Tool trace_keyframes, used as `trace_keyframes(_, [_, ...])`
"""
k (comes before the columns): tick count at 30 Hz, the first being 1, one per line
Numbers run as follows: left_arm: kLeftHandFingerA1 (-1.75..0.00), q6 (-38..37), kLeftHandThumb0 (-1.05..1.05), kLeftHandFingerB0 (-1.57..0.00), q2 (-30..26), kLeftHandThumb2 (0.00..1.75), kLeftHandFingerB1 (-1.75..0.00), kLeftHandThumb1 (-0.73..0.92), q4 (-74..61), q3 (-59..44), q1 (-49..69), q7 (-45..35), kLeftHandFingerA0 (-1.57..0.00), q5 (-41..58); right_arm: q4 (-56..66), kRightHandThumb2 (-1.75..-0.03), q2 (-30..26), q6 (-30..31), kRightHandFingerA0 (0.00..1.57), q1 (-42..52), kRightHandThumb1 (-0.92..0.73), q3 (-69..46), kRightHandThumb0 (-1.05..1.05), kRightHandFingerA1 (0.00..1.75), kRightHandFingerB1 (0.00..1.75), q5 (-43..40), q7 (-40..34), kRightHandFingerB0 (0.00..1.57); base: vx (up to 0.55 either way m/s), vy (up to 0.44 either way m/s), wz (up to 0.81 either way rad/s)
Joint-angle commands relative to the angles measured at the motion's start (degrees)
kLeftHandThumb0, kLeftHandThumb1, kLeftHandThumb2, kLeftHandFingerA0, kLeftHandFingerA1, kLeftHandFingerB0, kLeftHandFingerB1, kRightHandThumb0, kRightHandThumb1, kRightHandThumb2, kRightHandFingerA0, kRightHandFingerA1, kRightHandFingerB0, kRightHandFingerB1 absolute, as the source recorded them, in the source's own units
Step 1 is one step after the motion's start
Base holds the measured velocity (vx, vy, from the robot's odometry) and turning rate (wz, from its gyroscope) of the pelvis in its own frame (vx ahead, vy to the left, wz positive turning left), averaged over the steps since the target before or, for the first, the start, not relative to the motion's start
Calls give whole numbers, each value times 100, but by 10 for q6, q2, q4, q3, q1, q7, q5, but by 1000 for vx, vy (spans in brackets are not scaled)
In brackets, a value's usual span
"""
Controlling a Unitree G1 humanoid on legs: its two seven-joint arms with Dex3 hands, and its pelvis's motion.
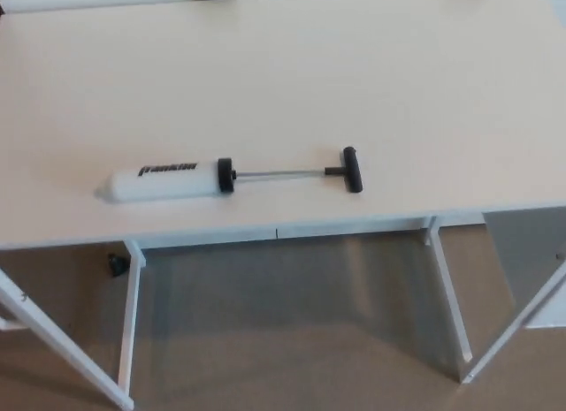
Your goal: The robot walks towards a desk on which an air pump is kept in the middle. It lifts it up and holds it with its left hand and uses its right hand to compress it by pushing its handle inwards.
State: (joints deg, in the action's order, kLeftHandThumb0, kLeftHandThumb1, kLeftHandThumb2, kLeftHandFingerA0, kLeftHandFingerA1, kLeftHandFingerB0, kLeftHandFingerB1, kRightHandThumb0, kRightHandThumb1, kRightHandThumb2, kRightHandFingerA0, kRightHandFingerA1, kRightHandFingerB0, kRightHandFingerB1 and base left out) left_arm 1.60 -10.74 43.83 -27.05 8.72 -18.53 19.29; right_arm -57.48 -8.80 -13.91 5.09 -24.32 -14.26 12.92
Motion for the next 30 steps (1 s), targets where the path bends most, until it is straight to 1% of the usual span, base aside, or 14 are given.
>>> trace_keyframes(1, [-53,9,-4,-18,-9,90,-49,48,-4,0,0,7,-22,4,2,-63,0,-3,54,5,-60,1,-22,49,43,-4,-7,40,107,42,-16])
trace_keyframes(3, [-54,10,-4,-19,-9,90,-49,48,-4,0,-2,9,-24,4,1,-58,0,-4,59,4,-64,1,-14,48,40,-4,-7,41,81,83,-12])
trace_keyframes(6, [-54,10,-4,-19,-9,90,-49,48,-5,0,-3,11,-24,3,1,-58,0,-5,59,3,-64,1,-14,48,40,-5,-9,41,82,138,4])
trace_keyframes(7, [-54,12,-3,-18,-9,91,-49,48,-7,1,-4,11,-23,4,2,-63,0,-5,55,3,-61,0,-21,50,43,-5,-8,39,101,200,-7])
trace_keyframes(12, [-54,10,-5,-18,-11,90,-49,47,0,0,-8,5,-24,8,1,-58,-2,-4,59,1,-64,3,-16,48,40,-2,-10,41,129,158,6])
trace_keyframes(13, [-55,11,-5,-19,-13,89,-49,47,3,-2,-14,4,-26,10,-1,-64,-1,-6,56,-3,-60,4,-23,51,43,-2,-9,40,83,21,8])
trace_keyframes(14, [-42,10,-8,-33,-13,59,-33,67,4,-2,-16,6,-37,9,1,-64,0,-2,56,-5,-60,2,-21,51,43,-5,-8,40,76,7,7])
trace_keyframes(16, [-42,9,-8,-33,-13,59,-33,67,4,-1,-18,9,-37,7,2,-64,1,2,56,-6,-60,-1,-21,51,43,-9,-7,40,71,-12,7])
trace_keyframes(17, [-42,13,-9,-33,-12,60,-34,67,-1,0,-17,11,-37,7,4,-58,1,1,62,-5,-63,2,-16,50,40,-5,-14,42,0,0,0])
trace_keyframes(20, [-43,16,-9,-36,-11,60,-35,66,-5,0,-17,16,-39,5,4,-58,1,1,60,-5,-62,2,-16,51,41,-4,-16,43,64,-111,-21])
trace_keyframes(21, [-43,18,-9,-35,-11,60,-35,66,-7,1,-17,20,-38,4,2,-63,1,2,55,-7,-59,0,-22,52,44,-6,-14,40,54,-151,-3])
trace_keyframes(23, [-43,20,-9,-35,-11,60,-35,66,-7,2,-18,19,-38,4,-1,-63,0,2,55,-9,-59,0,-22,52,44,-7,-13,40,12,-195,-4])
trace_keyframes(24, [-42,19,-7,-35,-11,60,-34,69,-8,2,-17,19,-39,4,-2,-58,0,3,59,-9,-62,0,-15,50,40,-7,-13,42,-85,-230,-6])
trace_keyframes(30, [-43,20,-8,-34,-12,61,-35,70,-9,3,-19,16,-38,6,1,-58,-1,-1,60,-7,-63,2,-17,51,41,-4,-14,42,0,-53,-2])
